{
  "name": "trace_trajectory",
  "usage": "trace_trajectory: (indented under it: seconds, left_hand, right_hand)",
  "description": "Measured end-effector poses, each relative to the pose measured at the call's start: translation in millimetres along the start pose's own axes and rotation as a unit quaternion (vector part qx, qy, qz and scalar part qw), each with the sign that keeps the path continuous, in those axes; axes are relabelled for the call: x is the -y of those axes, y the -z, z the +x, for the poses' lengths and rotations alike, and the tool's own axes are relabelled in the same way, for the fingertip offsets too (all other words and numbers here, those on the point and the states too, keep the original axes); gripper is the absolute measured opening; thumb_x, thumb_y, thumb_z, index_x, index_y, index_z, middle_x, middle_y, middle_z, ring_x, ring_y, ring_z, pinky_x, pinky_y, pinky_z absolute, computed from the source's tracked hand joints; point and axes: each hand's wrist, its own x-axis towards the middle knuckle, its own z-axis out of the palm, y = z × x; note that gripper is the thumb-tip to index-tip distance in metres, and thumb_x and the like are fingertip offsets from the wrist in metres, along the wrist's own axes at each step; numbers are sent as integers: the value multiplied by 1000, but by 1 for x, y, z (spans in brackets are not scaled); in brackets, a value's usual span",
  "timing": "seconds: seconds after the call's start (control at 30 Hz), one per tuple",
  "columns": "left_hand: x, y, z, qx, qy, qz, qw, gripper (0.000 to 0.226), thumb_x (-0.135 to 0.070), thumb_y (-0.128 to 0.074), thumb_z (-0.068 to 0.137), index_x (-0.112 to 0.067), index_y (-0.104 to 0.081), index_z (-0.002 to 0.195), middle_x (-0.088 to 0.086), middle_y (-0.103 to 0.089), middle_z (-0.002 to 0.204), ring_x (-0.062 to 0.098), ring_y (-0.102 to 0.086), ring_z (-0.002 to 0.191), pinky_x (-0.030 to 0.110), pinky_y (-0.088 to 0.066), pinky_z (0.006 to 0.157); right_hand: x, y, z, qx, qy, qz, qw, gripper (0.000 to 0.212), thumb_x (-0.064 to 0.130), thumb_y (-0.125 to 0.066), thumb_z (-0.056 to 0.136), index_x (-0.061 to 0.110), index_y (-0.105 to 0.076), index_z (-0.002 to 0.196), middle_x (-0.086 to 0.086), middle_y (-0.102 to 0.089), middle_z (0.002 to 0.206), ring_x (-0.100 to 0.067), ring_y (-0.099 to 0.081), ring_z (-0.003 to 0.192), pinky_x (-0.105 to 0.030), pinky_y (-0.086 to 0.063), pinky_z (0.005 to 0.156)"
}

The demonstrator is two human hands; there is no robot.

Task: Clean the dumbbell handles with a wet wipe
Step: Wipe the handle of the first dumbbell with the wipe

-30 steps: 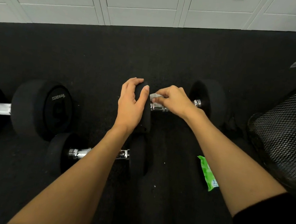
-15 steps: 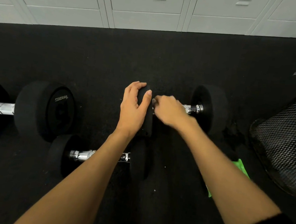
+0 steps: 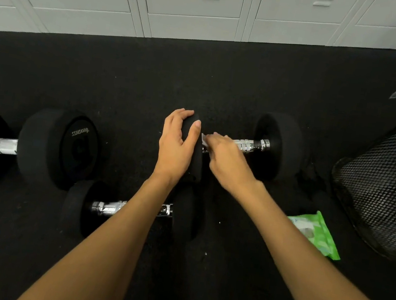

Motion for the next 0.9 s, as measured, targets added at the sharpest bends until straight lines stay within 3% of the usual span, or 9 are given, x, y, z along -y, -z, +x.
trace_trajectory:
  seconds: [0.1, 0.2, 0.33, 0.47, 0.5, 0.57, 0.67, 0.73, 0.9]
  left_hand:
    - [-1, 0, 0, -2, -7, 2, 1000, 31, -34, -50, 96, -23, -54, 125, -6, -45, 133, 5, -44, 124, 15, -35, 100]
    - [-1, 0, 0, 5, -4, 4, 1000, 32, -34, -50, 97, -24, -53, 126, -6, -44, 135, 4, -43, 124, 8, -34, 93]
    - [-1, -1, 0, 2, -2, -5, 1000, 31, -35, -50, 96, -24, -53, 126, -6, -44, 135, 5, -44, 124, 13, -37, 97]
    - [1, -1, 1, -5, -3, -6, 1000, 31, -36, -51, 96, -23, -54, 124, -6, -45, 134, 7, -45, 125, 23, -38, 103]
    - [1, -1, 1, -4, -1, -4, 1000, 31, -36, -51, 96, -23, -54, 124, -6, -45, 134, 7, -45, 125, 18, -37, 101]
    - [0, -1, 1, -3, 1, -1, 1000, 31, -36, -51, 96, -23, -54, 125, -6, -44, 135, 5, -44, 124, 4, -33, 93]
    - [0, -2, 1, -4, 0, -1, 1000, 30, -34, -51, 96, -23, -55, 124, -6, -45, 135, 5, -44, 123, -1, -32, 89]
    - [0, -2, 1, -7, 1, 0, 1000, 30, -34, -51, 96, -23, -55, 124, -6, -45, 134, 6, -44, 124, 8, -33, 96]
    - [0, -2, 1, -2, 5, -8, 1000, 31, -36, -51, 96, -25, -54, 124, -6, -45, 135, 6, -43, 126, 16, -35, 100]
  right_hand:
    - [-8, -14, -23, -49, 30, -16, 998, 54, -16, -51, 81, 0, -52, 133, -16, -52, 138, -30, -39, 136, -31, -19, 114]
    - [-17, -23, -41, -88, 80, -35, 992, 64, -23, -61, 68, -5, -53, 129, -22, -51, 137, -36, -44, 131, -46, -24, 109]
    - [-27, -33, -59, -76, 82, -12, 994, 63, -21, -58, 75, -1, -50, 133, -18, -48, 141, -29, -39, 135, -41, -26, 113]
    - [-11, -31, -70, -135, -149, 186, 962, 37, -2, -48, 93, 8, -60, 127, -8, -65, 119, -17, -57, 117, -17, -38, 99]
    - [-5, -28, -66, -148, -256, 279, 913, 30, 5, -48, 95, 11, -65, 119, -5, -68, 106, -16, -60, 104, -18, -44, 87]
    - [4, -23, -47, -134, -397, 571, 706, 26, 5, -43, 96, 7, -64, 111, -14, -67, 108, -22, -62, 97, -25, -48, 84]
    - [4, -19, -15, -114, -416, 799, 419, 30, -4, -32, 96, -3, -53, 117, -29, -53, 130, -37, -57, 114, -45, -45, 95]
    - [2, -17, -4, -115, -421, 827, 355, 38, -8, -27, 95, -4, -48, 127, -27, -47, 137, -41, -47, 126, -51, -40, 96]
    - [3, -17, 2, -109, -410, 844, 327, 45, -9, -22, 95, -4, -45, 133, -24, -48, 137, -38, -44, 129, -48, -40, 94]
